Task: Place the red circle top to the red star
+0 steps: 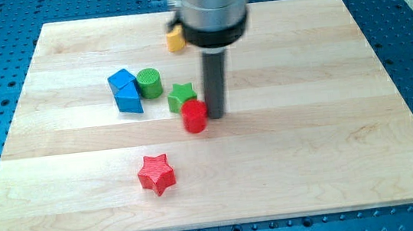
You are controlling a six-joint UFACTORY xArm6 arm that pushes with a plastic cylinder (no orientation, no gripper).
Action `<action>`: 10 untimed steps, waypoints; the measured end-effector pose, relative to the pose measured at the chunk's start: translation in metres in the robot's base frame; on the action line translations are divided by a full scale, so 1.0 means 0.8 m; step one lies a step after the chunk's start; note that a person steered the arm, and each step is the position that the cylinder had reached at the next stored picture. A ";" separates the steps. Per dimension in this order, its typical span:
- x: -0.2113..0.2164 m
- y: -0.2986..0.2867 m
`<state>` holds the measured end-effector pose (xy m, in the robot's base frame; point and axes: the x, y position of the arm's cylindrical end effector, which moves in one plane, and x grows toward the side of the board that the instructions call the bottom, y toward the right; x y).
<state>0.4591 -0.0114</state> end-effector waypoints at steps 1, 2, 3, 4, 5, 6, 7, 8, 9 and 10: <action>0.063 -0.050; 0.043 -0.050; 0.024 -0.094; 0.026 -0.140; 0.044 -0.119; 0.044 -0.104; 0.044 -0.104; 0.034 -0.105; 0.032 -0.106; 0.025 -0.106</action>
<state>0.4792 -0.0962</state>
